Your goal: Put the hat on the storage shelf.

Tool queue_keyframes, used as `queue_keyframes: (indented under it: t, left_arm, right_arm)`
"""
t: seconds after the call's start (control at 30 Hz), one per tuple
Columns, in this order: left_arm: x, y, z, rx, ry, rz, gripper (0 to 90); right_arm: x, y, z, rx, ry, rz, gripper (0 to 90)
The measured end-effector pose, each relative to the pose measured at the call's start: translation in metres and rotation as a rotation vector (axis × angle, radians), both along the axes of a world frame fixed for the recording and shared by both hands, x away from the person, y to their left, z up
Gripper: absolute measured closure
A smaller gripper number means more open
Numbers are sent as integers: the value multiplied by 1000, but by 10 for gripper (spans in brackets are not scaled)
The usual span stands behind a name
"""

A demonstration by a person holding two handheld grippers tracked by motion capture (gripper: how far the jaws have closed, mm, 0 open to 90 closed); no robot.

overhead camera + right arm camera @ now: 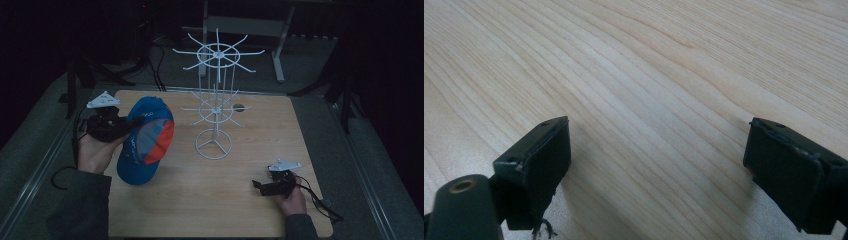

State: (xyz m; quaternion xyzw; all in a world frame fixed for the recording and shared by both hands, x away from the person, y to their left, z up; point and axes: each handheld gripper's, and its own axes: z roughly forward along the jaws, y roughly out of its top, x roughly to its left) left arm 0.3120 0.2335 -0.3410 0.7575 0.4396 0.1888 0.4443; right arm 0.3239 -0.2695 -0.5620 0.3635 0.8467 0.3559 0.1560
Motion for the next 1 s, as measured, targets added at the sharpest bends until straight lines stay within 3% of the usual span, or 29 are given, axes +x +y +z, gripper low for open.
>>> queue_keyframes:
  t: [1.0]
  left_arm:
    - [3,5,31,-23,-69,-1,900]
  right_arm:
    - [0,0,0,0,0,0,115]
